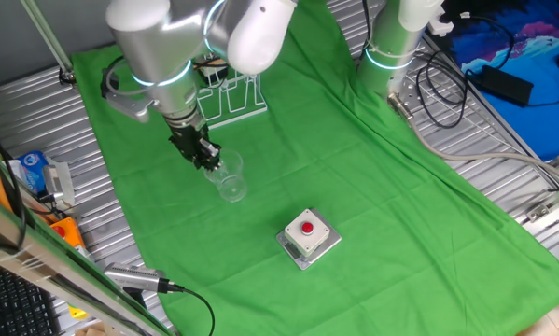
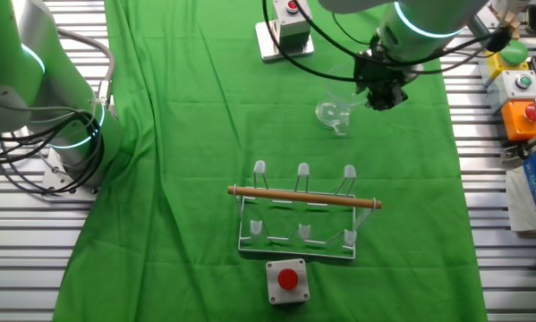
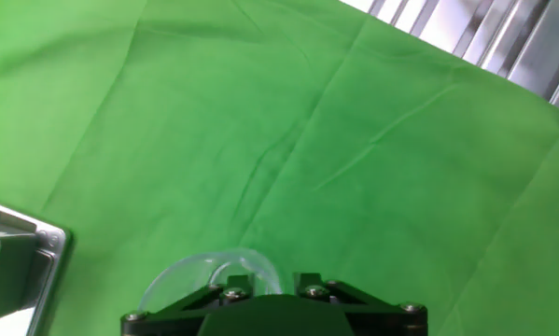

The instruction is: Put the cup on the cup rack

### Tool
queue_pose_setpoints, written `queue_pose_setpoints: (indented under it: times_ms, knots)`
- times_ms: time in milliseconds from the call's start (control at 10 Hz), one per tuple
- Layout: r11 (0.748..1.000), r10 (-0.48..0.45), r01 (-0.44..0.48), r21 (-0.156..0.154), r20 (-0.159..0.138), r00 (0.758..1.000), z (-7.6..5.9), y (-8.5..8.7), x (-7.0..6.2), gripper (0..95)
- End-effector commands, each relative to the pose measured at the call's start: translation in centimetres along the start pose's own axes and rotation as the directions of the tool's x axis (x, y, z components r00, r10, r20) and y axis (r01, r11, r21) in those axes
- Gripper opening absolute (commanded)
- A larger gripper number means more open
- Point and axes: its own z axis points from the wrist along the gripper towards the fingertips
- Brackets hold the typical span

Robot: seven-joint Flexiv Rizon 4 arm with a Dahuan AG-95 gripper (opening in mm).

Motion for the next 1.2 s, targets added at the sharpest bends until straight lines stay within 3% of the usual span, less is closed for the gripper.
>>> queue_pose_setpoints:
  times_ms: [100,400,500,700,1000,1200]
  knots:
    - [1.000,-0.012,0.012,0.021,0.021,1.000,-0.1,0.0,0.0,0.0]
    - [0.999,-0.035,0.034,0.023,0.034,0.999,-0.2,-0.1,0.0,0.0]
    - [0.997,-0.058,0.057,0.045,0.038,0.998,-0.5,-0.2,0.2,0.0]
    - [0.990,-0.102,0.098,0.103,0.034,0.994,-1.1,-0.5,0.4,0.0]
    - [0.958,-0.193,0.184,0.220,0.020,0.981,-4.0,-2.3,0.1,0.0]
    - [0.934,-0.231,0.208,0.289,0.045,0.972,-5.0,-2.8,0.1,0.0]
